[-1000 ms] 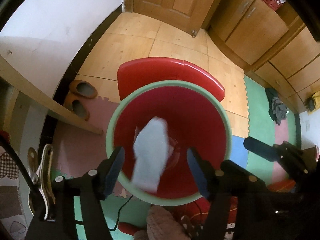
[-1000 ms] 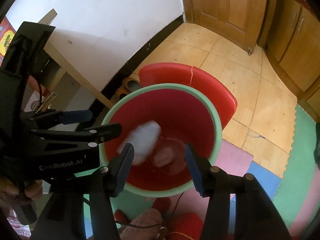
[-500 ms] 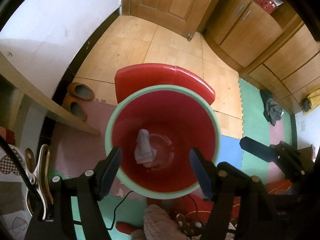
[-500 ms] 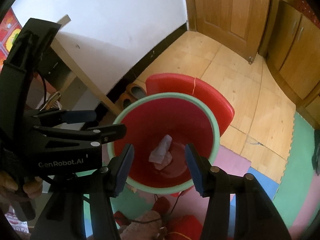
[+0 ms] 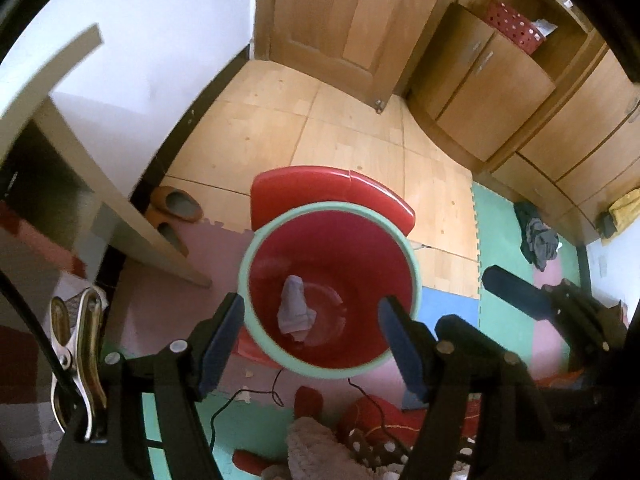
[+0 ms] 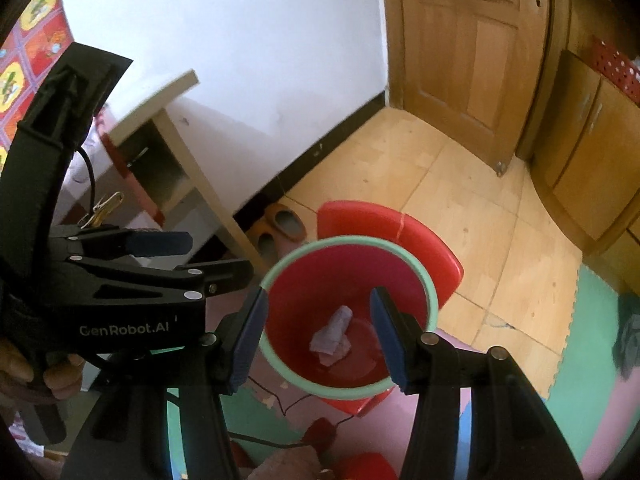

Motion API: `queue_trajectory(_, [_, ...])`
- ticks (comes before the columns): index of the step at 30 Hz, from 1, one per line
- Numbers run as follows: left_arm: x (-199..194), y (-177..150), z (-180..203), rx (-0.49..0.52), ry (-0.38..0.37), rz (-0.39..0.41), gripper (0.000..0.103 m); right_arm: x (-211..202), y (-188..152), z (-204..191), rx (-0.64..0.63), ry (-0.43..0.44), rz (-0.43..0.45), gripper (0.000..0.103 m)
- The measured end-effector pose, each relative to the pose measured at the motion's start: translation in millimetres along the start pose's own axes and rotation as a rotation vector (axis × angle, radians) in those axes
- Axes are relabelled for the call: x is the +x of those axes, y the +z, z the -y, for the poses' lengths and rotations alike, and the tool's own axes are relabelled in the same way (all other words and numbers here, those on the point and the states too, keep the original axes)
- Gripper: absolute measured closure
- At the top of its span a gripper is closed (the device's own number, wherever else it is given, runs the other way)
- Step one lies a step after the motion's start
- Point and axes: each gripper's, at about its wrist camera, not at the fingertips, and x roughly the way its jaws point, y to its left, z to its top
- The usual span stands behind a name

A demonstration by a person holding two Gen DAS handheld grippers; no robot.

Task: Collect trash
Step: 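Move both open tools back toward the bed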

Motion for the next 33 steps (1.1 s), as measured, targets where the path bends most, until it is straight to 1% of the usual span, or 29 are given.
queue_trajectory(5, [-30.6,-1.4,-14.0,-0.035,-0.005,0.029,0.03,-22.4,9.8,-21.7,-0.032,0.02,0.04,0.049])
queue_trajectory(10, [-61.3,-4.5,-27.9,-0.061,0.008,0.068,0.03,-43.3,15.5,-44.5,-0.08,0.02,0.079,0.049])
queue_trajectory(14, [-84.8,-10.8,-38.1,-0.084,0.019,0.093,0.03,-59.7,20.4,-64.7,-0.11,0.041,0.101,0.049])
queue_trajectory(18, [-112.2,-20.7,-53.0,-0.114,0.054,0.104,0.03,-74.5,24.6,-83.9,-0.12,0.087,0.105,0.049])
queue_trajectory(21, [-132.7,-30.5,-64.0,-0.132,0.079,0.113,0.03,-86.7,27.5,-99.9,-0.141,0.106,0.119,0.049])
queue_trajectory(25, [-157.9,-44.6,-78.9,-0.167,0.094,0.135,0.03,-104.5,28.1,-124.8,-0.177,0.133,0.147,0.049])
queue_trajectory(33, [-212.7,-75.4,-108.1,-0.238,0.136,0.18,0.03,-125.7,27.1,-174.4,-0.239,0.195,0.157,0.049])
